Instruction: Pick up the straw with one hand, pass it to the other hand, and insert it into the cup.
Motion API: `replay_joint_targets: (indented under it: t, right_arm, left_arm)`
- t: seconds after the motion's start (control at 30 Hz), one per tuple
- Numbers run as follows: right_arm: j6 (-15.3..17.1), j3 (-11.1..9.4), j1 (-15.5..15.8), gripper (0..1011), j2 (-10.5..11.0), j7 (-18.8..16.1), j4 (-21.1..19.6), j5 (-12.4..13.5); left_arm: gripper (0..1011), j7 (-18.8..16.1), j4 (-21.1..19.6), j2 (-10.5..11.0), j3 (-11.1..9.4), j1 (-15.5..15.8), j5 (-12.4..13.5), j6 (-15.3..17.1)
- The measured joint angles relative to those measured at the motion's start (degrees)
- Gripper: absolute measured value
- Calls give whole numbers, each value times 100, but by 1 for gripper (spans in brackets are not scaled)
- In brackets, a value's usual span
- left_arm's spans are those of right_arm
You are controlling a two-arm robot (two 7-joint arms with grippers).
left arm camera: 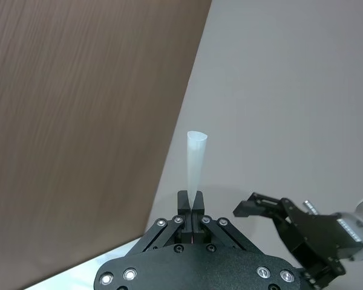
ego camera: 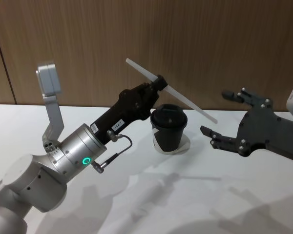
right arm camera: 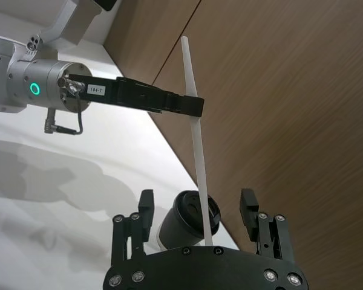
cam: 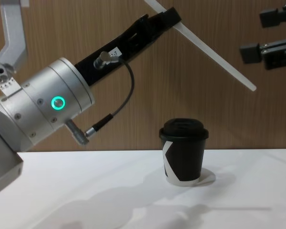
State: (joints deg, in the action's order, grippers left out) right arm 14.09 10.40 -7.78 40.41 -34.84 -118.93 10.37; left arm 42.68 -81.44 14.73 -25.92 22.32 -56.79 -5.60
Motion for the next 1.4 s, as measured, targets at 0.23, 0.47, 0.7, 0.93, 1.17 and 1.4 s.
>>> replay_joint_targets:
  t: [0.23,0.47,0.7,0.93,1.17,1.4]
  right_arm:
    - [0,0,0,1001,0,0,0,0]
    - [0,0,0,1001,0,0,0,0]
    - [0,0,0,1001,0,0,0,0]
    - [0,0,0,1001,0,0,0,0]
    - [0,0,0,1001,0,0,0,0]
    - [0,0,0,1001,0,0,0,0]
  left_arm:
    - [5,-393,-271,219,-82,63,439,-6]
    - [5,-737,-554,439,-153,157,879,97]
    - [5,-1087,-830,663,-229,300,1337,354]
    - [4,-1505,-1050,812,-286,412,1748,722]
    - [5,-1909,-1186,897,-321,496,2089,1059]
    - [5,-2119,-1206,913,-336,556,2283,1247]
